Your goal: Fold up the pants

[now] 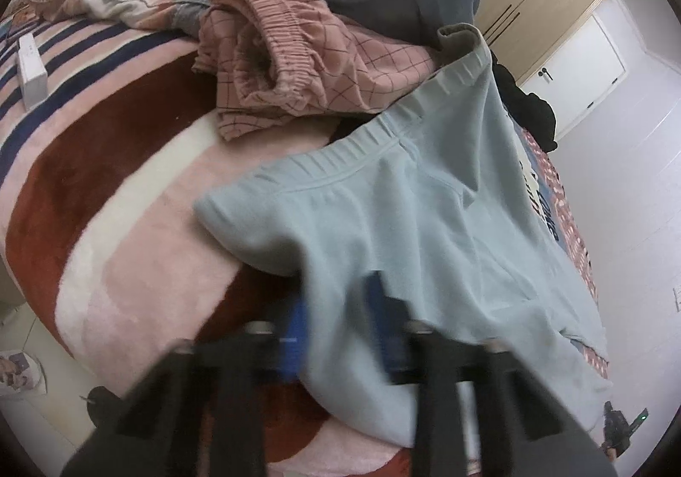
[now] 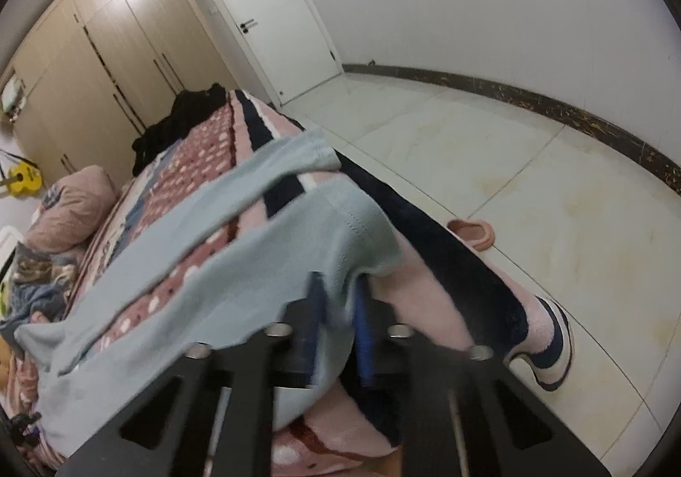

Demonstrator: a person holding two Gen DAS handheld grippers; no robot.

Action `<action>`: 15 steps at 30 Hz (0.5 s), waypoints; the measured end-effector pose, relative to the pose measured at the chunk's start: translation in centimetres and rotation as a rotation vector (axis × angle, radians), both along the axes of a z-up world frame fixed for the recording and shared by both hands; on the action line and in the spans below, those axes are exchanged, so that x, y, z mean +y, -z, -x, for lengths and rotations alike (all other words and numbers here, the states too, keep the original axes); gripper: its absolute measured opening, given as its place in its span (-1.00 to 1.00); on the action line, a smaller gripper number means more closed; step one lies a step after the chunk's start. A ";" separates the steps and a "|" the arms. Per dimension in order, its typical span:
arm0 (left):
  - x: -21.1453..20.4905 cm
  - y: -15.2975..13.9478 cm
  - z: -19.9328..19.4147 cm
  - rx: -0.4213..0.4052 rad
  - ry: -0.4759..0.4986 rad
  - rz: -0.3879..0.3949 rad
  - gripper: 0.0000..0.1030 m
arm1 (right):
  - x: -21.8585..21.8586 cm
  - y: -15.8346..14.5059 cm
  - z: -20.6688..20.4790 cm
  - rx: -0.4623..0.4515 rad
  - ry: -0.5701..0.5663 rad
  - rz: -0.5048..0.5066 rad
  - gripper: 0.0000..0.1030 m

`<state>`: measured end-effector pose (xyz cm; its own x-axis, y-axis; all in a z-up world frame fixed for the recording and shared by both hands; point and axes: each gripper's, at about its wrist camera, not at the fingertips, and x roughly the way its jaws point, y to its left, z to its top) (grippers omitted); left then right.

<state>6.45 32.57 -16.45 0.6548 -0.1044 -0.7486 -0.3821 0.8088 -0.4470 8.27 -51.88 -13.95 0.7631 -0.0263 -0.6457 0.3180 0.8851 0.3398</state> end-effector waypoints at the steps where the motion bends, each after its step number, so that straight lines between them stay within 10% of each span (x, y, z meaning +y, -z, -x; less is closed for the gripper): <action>1: -0.2 -0.2 -0.1 0.006 0.000 -0.030 -0.90 | 0.1 -0.3 -0.1 -0.006 0.008 0.013 -0.93; 6: -0.6 -1.0 0.0 0.051 -0.019 -0.116 -0.91 | 0.6 -2.6 0.1 -0.055 0.016 0.077 -0.94; 8: -0.4 -0.4 0.1 0.086 -0.009 -0.100 -0.28 | 0.6 -3.0 0.0 -0.052 0.006 0.076 -0.94; 9: -0.6 -0.1 0.2 0.090 0.012 -0.093 0.48 | 0.6 -2.9 -0.2 -0.046 0.002 0.078 -0.94; 15: -1.3 1.0 0.1 0.096 0.061 -0.069 0.62 | 0.6 -2.0 -0.8 -0.030 -0.009 0.049 -0.94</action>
<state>6.39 31.25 -17.44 0.5737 -0.0884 -0.8143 -0.3694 0.8594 -0.3536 9.07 -51.28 -11.95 0.7826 -0.0503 -0.6204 0.3001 0.9037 0.3053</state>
